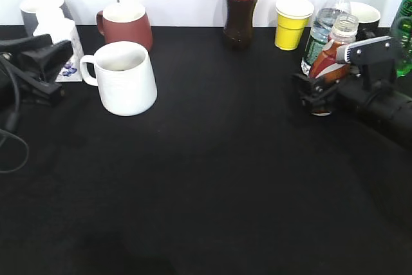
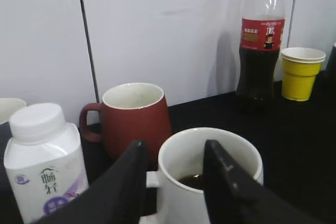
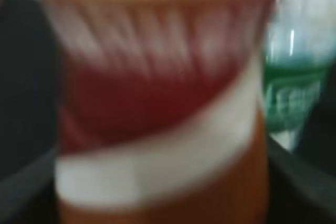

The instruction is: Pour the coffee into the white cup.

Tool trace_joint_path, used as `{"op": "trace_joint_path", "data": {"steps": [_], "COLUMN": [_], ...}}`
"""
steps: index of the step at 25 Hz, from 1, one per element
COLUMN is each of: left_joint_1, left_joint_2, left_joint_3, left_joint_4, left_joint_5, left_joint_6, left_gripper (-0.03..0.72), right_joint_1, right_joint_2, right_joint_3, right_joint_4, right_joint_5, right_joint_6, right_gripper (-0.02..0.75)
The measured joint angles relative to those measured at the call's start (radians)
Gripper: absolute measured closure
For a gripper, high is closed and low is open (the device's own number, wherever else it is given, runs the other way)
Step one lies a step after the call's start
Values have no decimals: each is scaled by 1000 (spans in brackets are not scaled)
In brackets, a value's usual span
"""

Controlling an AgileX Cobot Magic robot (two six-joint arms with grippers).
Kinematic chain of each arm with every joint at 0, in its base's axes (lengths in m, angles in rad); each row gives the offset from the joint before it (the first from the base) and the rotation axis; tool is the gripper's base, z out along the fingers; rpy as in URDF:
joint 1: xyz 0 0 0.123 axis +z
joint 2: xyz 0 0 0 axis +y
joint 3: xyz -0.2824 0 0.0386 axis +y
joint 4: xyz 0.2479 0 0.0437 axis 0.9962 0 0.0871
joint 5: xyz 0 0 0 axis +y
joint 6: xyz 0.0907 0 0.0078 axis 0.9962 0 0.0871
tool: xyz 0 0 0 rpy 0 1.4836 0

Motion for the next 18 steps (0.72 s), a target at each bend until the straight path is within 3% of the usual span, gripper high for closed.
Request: {"op": "trace_joint_path", "data": {"steps": [4, 8, 11, 14, 18], "left_joint_1": [0, -1, -21, -113, -154], "left_joint_2": [-6, -68, -196, -314, -461], "left_joint_3": [0, 0, -49, -192, -337], "left_joint_4": [1, 2, -1, -127, -184], "left_joint_5": [77, 346, 799, 1229, 1647], "left_joint_6": [0, -46, -193, -214, -213], "left_gripper": [407, 407, 407, 386, 221], "right_joint_1": [0, 0, 0, 18, 243], "right_joint_2": [-119, -265, -444, -598, -769], "right_joint_3": [85, 168, 157, 50, -89], "right_joint_4": [0, -1, -1, 7, -3], "right_joint_5": [102, 291, 634, 1024, 1357], "right_joint_6": [5, 14, 44, 218, 232], "right_gripper": [106, 111, 128, 153, 153]}}
